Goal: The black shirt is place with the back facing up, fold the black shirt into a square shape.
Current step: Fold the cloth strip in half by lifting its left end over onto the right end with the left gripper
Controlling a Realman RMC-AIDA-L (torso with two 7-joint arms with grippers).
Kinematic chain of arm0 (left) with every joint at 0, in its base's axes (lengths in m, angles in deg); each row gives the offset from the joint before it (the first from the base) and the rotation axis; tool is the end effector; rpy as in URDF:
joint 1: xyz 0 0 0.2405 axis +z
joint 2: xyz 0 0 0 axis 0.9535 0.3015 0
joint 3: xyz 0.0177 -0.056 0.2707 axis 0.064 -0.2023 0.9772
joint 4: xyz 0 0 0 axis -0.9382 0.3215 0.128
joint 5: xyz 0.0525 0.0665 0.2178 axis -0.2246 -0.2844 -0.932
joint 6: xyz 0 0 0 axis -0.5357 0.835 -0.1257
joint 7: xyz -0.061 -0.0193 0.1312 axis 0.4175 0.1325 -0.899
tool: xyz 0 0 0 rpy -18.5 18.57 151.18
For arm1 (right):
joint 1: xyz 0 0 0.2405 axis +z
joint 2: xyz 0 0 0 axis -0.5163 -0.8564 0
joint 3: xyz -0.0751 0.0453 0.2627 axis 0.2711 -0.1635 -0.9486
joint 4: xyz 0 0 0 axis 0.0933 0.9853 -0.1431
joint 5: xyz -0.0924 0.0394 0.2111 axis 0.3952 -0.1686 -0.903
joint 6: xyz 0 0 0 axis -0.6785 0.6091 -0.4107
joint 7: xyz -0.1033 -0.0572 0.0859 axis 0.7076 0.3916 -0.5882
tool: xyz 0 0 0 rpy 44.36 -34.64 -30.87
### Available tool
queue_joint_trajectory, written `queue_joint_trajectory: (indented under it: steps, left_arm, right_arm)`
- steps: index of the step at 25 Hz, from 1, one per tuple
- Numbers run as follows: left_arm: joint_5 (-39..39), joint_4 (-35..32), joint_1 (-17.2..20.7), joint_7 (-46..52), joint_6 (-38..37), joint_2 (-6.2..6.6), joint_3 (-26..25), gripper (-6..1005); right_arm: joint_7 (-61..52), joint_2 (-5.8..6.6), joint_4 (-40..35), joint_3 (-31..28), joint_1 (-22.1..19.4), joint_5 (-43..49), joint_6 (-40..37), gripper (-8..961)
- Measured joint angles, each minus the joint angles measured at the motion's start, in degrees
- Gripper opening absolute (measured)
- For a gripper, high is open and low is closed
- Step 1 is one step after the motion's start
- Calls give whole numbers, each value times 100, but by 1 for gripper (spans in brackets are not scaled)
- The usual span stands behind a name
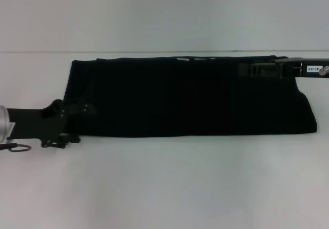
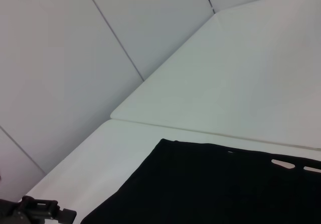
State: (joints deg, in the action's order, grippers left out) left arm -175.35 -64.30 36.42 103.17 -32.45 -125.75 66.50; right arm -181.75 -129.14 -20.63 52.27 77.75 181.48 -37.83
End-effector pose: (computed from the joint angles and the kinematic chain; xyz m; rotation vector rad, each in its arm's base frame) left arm -0.3405 0.3988 0.0288 -1.6012 -2.3660 -0.6033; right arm 0.2614 0.4541 0.0396 -2.4984 1.1335 0.6378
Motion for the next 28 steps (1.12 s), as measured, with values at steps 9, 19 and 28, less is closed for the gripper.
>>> queue_joint_trajectory:
  steps: [9, 19, 28]
  left_arm:
    - [-380, 39, -2, 211, 230, 49, -288, 934]
    - [-361, 278, -54, 297, 361, 16, -283, 932]
    - [-310, 562, -168, 446, 476, -35, -443, 930]
  right_arm:
    - [-1, 4, 0, 17, -65, -146, -7, 835]
    - [-2, -3, 0, 3, -70, -204, -1, 835]
    - [-2, -5, 0, 2, -70, -347, 71, 835]
